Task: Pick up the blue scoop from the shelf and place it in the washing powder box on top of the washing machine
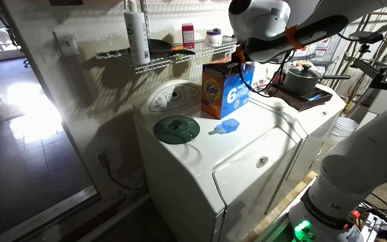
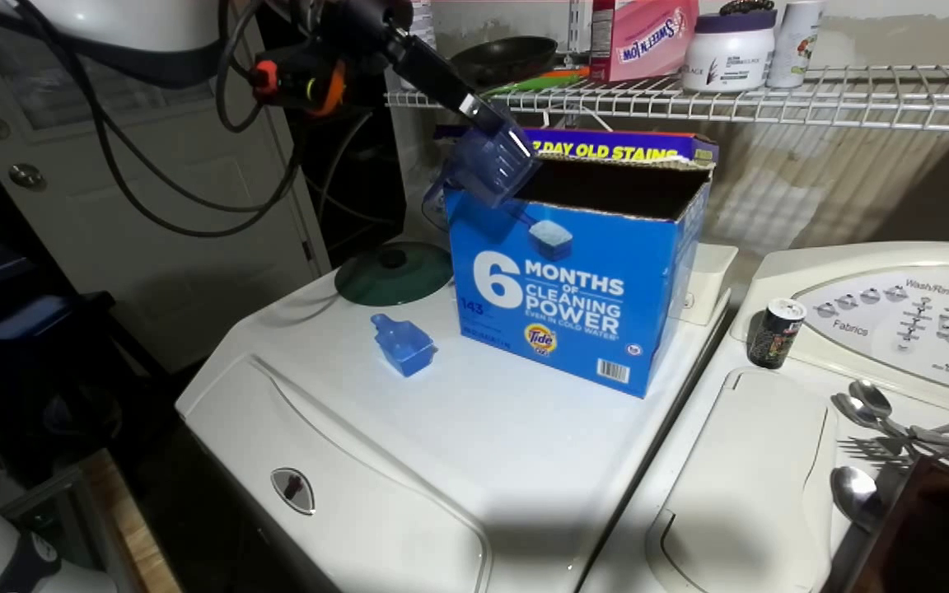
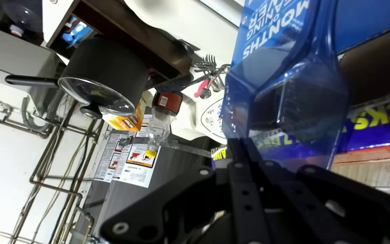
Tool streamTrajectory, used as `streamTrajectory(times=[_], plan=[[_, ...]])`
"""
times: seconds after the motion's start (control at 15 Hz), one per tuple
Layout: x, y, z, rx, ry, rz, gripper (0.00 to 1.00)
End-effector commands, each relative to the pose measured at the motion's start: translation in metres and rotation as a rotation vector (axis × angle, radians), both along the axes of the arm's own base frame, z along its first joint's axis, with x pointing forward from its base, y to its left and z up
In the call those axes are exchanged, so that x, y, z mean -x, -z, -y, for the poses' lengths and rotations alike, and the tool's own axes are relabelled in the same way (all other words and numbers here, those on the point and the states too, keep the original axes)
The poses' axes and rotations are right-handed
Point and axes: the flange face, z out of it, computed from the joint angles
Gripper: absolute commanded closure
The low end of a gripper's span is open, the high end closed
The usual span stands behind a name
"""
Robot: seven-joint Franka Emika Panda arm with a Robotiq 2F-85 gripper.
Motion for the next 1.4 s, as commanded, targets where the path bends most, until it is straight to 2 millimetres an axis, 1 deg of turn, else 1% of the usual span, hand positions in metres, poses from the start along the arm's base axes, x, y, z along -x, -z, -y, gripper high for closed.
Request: streamTrajectory(times=[0.0, 0.13, 0.53, 1.13, 1.33], plan=[[0.002, -0.005, 0.003, 0.054, -0.027, 0.067, 0.99], [-0.003, -0.003, 0.005, 0.055, -0.032, 0.116, 0.99], [-0.009, -0.008, 0.009, 0.105, -0.039, 0.244, 0.99], [-0.024, 0.013, 0.020, 0.126, 0.009, 0.438, 0.99], [-0.028, 0.022, 0.022, 0.114, 0.032, 0.463, 0.99]])
